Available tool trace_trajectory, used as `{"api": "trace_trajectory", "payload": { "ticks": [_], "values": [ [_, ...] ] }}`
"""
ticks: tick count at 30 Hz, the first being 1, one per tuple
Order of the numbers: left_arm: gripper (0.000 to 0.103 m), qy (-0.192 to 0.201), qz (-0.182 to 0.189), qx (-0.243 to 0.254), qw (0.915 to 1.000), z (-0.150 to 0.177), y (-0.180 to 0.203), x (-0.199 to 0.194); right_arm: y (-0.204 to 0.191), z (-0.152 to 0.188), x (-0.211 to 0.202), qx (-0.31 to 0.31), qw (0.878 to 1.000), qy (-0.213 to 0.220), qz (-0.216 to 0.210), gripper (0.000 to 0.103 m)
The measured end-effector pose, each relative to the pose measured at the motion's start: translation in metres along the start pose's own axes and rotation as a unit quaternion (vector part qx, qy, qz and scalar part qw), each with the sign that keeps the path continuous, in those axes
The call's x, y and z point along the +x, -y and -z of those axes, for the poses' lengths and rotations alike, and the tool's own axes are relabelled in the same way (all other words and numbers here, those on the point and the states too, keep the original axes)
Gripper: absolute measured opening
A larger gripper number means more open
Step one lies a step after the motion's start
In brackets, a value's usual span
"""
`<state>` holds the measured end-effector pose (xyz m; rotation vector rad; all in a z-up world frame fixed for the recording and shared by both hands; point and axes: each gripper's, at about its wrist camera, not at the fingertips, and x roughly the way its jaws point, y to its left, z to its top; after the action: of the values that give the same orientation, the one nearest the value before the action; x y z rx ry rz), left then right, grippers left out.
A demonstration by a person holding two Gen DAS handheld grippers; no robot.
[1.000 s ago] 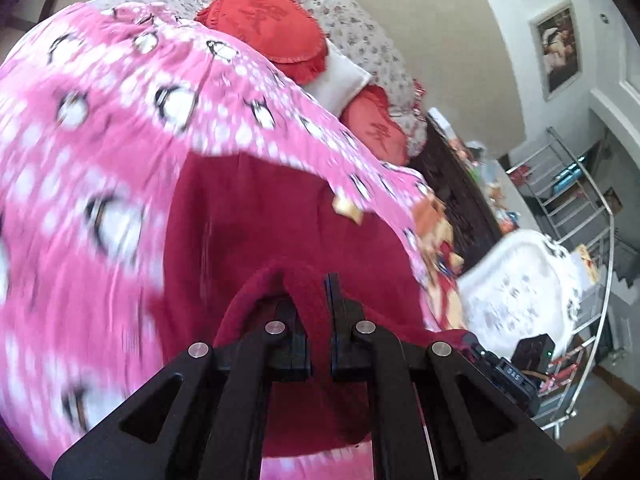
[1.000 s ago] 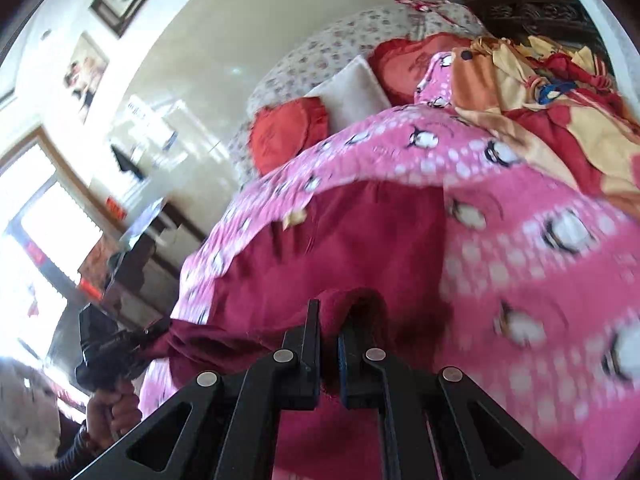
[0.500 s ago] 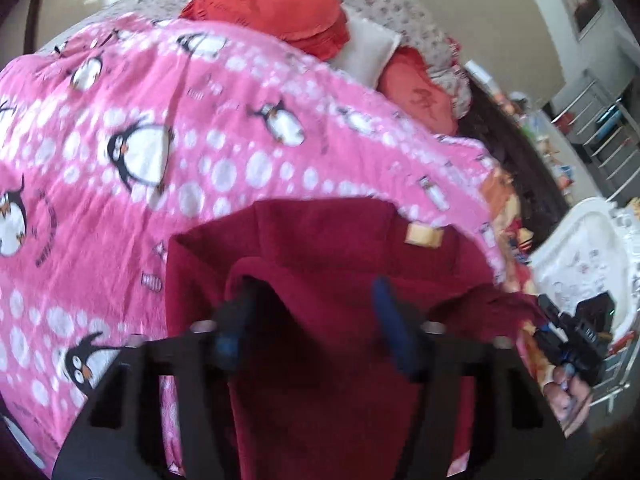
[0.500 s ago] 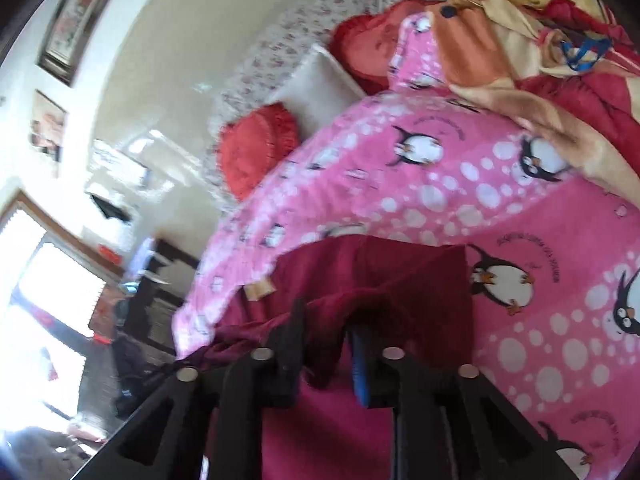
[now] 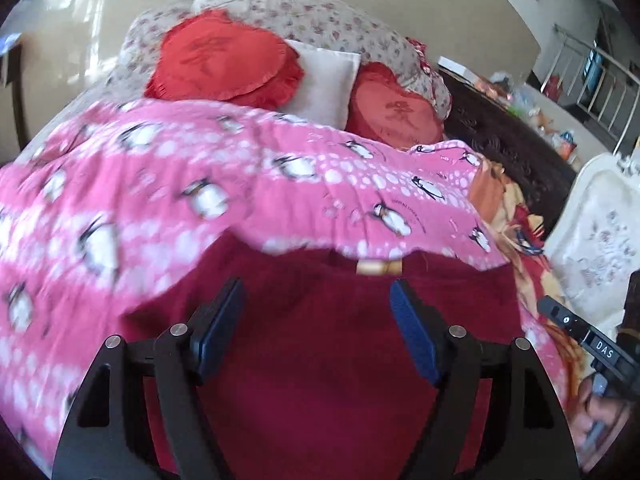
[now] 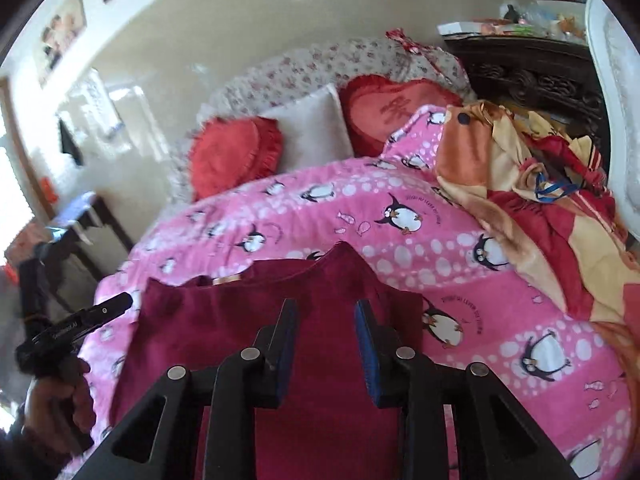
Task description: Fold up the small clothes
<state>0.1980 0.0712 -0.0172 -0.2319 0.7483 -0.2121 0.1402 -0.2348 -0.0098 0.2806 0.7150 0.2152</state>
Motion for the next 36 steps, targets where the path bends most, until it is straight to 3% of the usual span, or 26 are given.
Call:
{"api": "trace_trajectory", "payload": {
  "ticks": [2,4,7,10,12,16,24,25,27,29,31,33,34,36],
  "values": [
    [0.076,-0.004,-0.034,0.031,0.9989,-0.004,0.006,0.027,0.002,-0.008,0.033,0.040,0.999,-0.010,0.023,0.028],
    [0.075,-0.032,-0.082,0.041,0.9952,0.004,-0.010,0.061,0.008,-0.012,0.061,0.052,0.997,-0.015,0.062,0.028],
    [0.075,-0.003,-0.028,-0.004,0.9996,0.024,-0.039,0.054,0.023,-0.008,0.103,0.055,0.995,-0.040,0.075,0.028],
    [0.071,0.008,0.008,-0.076,0.9971,0.045,-0.066,0.040,0.029,-0.009,0.113,0.040,0.997,-0.020,0.061,0.034],
    [0.066,0.018,0.017,-0.099,0.9948,0.049,-0.074,0.036,0.039,-0.008,0.118,0.057,0.997,-0.019,0.051,0.050],
    [0.066,0.005,-0.009,-0.083,0.9965,0.044,-0.067,0.047,0.074,-0.006,0.130,0.141,0.989,-0.037,-0.026,0.058],
    [0.066,0.000,-0.020,-0.071,0.9973,0.044,-0.058,0.049,0.072,-0.005,0.119,0.148,0.988,-0.031,-0.029,0.057],
    [0.066,0.000,-0.022,-0.066,0.9976,0.045,-0.056,0.047,0.069,-0.010,0.109,0.140,0.989,-0.033,-0.020,0.054],
    [0.066,0.001,-0.021,-0.063,0.9978,0.047,-0.055,0.045,0.056,-0.021,0.073,0.113,0.994,0.009,0.003,0.051],
    [0.066,0.001,-0.014,-0.069,0.9975,0.048,-0.057,0.044,0.030,-0.025,0.039,0.054,0.998,0.046,-0.003,0.051],
    [0.066,0.002,-0.010,-0.072,0.9973,0.048,-0.059,0.043,-0.007,-0.018,0.026,-0.033,0.999,0.032,-0.013,0.051],
    [0.066,0.001,-0.014,-0.069,0.9975,0.048,-0.057,0.043,-0.041,-0.001,0.034,-0.108,0.993,-0.009,-0.035,0.051],
    [0.066,0.001,-0.016,-0.067,0.9976,0.048,-0.056,0.044,-0.049,0.005,0.041,-0.131,0.991,-0.019,-0.031,0.051],
    [0.066,0.001,-0.017,-0.066,0.9977,0.048,-0.056,0.043,-0.057,0.023,0.072,-0.173,0.984,-0.049,0.016,0.056]
  ]
}}
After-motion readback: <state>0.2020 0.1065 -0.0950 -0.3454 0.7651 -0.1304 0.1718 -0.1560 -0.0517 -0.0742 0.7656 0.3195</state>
